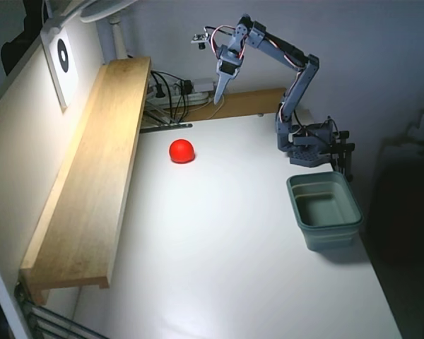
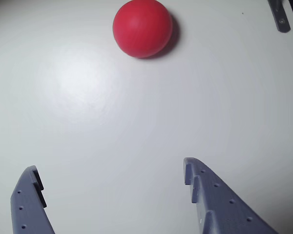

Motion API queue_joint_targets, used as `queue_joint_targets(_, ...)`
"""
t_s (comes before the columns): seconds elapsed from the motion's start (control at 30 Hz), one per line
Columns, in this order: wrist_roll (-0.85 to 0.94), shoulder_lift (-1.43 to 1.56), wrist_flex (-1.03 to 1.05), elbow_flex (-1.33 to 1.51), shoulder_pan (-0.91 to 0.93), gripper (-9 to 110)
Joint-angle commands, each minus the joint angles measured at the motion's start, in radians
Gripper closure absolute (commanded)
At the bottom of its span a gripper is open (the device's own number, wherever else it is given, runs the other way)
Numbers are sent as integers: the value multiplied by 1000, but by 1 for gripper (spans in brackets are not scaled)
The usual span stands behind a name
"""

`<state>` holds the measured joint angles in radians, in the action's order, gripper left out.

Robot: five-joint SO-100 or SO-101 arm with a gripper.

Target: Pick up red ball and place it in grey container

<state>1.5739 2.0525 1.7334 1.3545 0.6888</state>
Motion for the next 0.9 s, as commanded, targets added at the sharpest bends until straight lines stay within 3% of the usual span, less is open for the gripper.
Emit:
queue_joint_targets(0.0, -3, 30, 12, -30, 17, 63)
queue_joint_targets(0.23, -3, 84, 4, 96, 17, 63)
queue_joint_targets(0.87, -3, 266, -285, 563, 17, 63)
